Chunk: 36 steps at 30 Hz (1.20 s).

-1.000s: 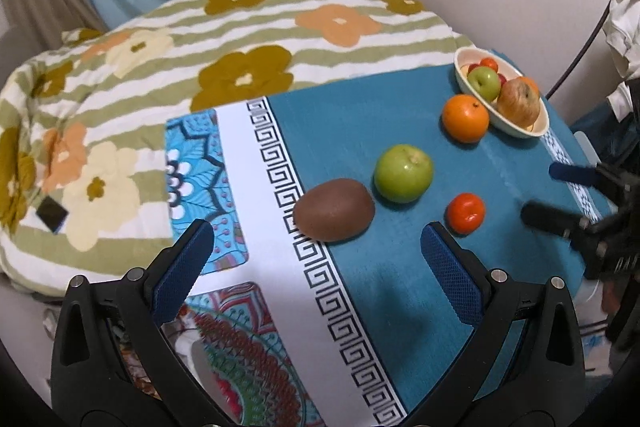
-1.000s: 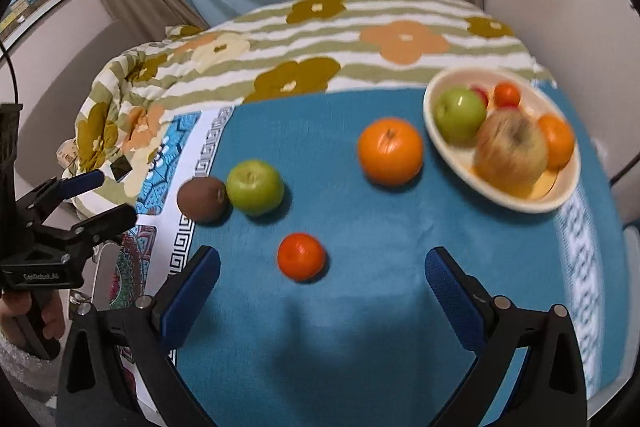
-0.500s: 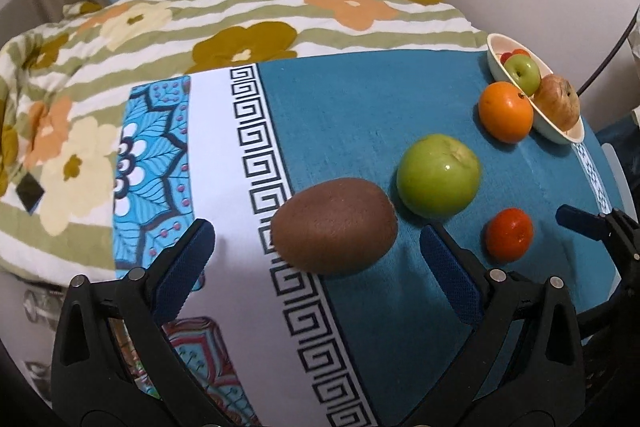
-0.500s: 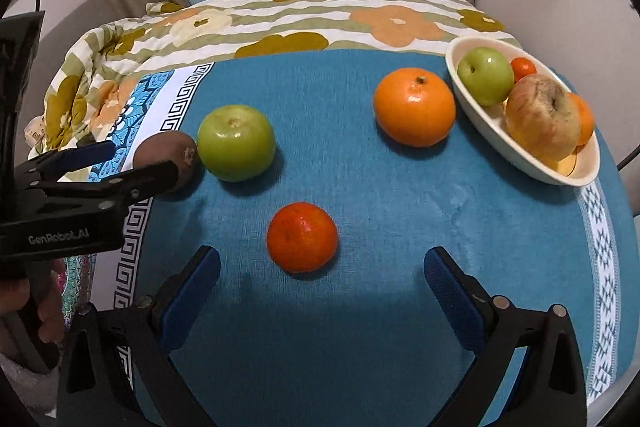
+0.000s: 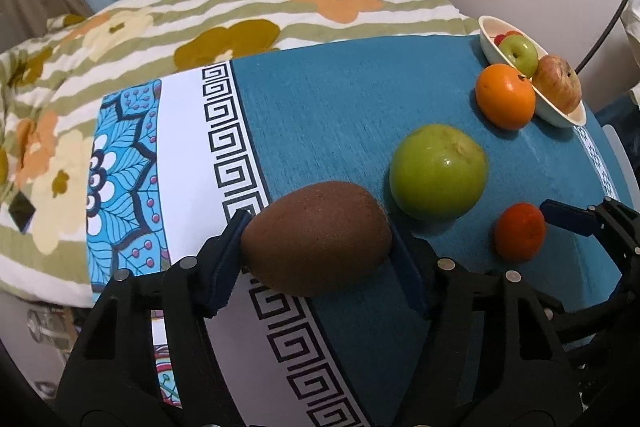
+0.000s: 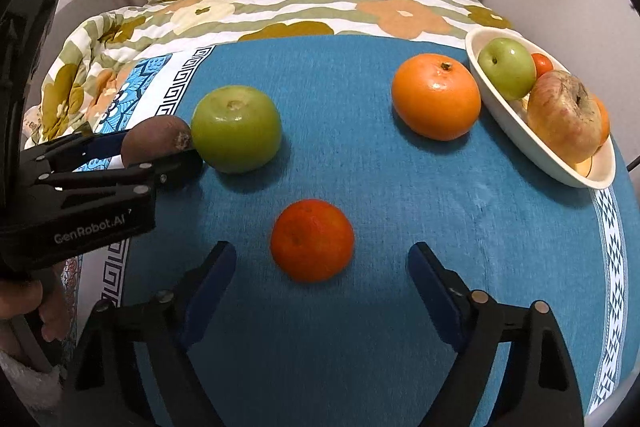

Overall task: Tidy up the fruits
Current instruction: 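Grasp the brown kiwi with the left tool while the right tool grasps a mandarin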

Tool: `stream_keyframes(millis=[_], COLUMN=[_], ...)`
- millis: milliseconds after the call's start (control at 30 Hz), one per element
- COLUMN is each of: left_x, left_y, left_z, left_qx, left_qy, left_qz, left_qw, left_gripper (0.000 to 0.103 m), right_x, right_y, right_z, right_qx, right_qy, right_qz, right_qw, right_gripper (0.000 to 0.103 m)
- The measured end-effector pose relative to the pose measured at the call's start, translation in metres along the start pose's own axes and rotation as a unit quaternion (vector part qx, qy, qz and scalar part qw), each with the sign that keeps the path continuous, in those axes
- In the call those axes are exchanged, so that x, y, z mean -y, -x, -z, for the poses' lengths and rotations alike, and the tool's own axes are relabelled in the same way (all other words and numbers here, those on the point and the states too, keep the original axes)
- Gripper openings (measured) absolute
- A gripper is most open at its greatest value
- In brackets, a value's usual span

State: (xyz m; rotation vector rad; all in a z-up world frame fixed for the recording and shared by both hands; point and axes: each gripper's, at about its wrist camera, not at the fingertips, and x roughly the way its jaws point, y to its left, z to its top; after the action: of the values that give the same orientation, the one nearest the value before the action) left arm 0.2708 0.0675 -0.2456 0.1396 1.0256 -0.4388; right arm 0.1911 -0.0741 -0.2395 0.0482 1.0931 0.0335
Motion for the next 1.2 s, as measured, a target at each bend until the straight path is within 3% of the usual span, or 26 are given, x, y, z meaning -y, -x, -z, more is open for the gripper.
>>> stream_keyframes(millis=[300,433,600,667,833,1200], left_x=[-0.007,-0.012,-0.014,-0.014,-0.014,-0.005], left_y=[0.006,0.010,0.017,0.020,0.029,0.067], left_z=[0.005,0.010,0.016,0.018,0.019,0.020], left_qx=[-0.005,-0.009,-0.012,-0.010,-0.005,0.016], left_qy=[0.009,0.017,0.027,0.029,0.036,0.043], left_qz=[0.003,0.000,-0.003,-0.005,-0.009,-0.019], left_qw=[0.9999,0.9998,0.9996,0.9995,0.9993,0.9988], left_gripper=[0.071,0.071,0.071,0.071,0.071,0.071], right_x=[-0.006,-0.007,-0.007,-0.007,-0.008,-0.007], right_y=[0.000,-0.003,-0.004,-0.003,-0.001,0.029], right_z=[-0.001,-0.002,-0.002,-0.002,-0.003,-0.006], right_qx=[0.004,-0.003,0.001,0.003,0.004,0.037], right_qy=[0.007,0.007,0.006,0.005,0.019,0.015], right_qz=[-0.002,-0.004,-0.003,-0.004,-0.009,-0.031], right_qw=[1.000,1.000,1.000,1.000,1.000,0.999], right_gripper=[0.074,0.064,0.062,0.058,0.035,0.035])
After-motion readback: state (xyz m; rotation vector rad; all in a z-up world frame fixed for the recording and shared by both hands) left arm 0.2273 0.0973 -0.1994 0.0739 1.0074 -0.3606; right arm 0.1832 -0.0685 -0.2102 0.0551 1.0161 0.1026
